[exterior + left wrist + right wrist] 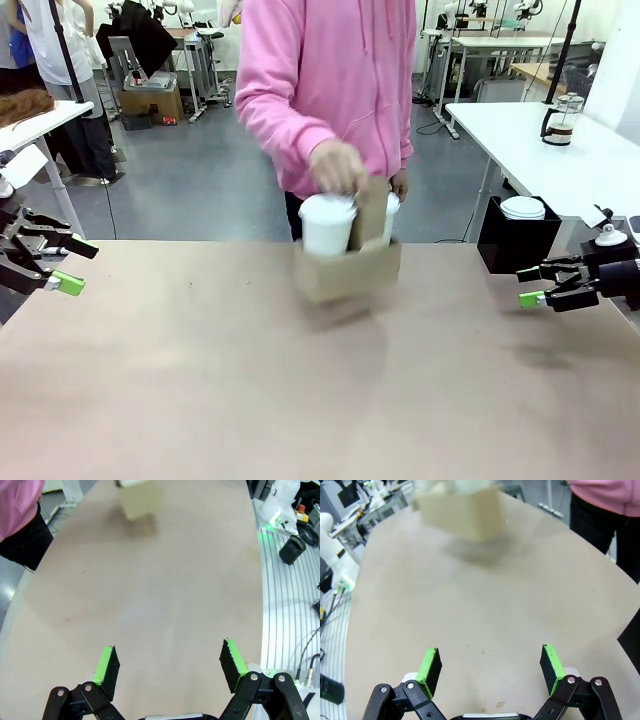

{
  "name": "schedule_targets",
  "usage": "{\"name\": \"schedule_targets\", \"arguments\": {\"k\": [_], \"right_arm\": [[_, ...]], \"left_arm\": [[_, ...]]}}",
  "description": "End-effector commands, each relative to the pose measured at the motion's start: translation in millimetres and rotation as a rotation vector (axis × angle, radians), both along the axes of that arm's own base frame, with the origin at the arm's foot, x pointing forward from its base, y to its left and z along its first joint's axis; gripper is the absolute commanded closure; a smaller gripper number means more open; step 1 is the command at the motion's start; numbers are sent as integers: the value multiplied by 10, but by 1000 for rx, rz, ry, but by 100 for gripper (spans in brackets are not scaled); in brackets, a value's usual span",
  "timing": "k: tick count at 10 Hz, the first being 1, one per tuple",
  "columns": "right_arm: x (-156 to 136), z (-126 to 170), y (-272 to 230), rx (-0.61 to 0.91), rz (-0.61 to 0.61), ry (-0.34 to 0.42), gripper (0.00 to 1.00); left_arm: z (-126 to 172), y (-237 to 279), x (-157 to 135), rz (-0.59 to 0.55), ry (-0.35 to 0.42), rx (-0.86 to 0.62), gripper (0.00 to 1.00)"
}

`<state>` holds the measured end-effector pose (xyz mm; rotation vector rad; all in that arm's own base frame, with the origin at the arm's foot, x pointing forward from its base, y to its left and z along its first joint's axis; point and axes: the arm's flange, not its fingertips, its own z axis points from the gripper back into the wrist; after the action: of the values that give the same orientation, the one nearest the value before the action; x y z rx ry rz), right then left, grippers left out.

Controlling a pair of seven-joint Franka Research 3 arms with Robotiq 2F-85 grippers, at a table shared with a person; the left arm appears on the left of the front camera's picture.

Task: Pour a drink into a cup and package it in a carrier.
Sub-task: Insert the held 600 ml Paper Cup into the Cup Carrier.

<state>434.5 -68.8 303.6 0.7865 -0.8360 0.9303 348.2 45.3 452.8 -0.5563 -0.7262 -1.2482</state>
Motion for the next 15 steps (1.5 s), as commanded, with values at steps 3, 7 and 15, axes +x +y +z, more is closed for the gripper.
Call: {"name": "schedule_targets", "arguments": {"k": [3, 7, 15], "right_arm": [[-13, 11, -15, 5, 10, -16, 0], [-13, 11, -15, 5, 10, -16, 0], [-13, 11, -15, 5, 10, -16, 0]], "left_arm": [[-5, 17, -5, -13, -6, -4, 0], [-5, 17, -5, -13, -6, -4, 0], [-5, 17, -5, -13, -6, -4, 0]]}}
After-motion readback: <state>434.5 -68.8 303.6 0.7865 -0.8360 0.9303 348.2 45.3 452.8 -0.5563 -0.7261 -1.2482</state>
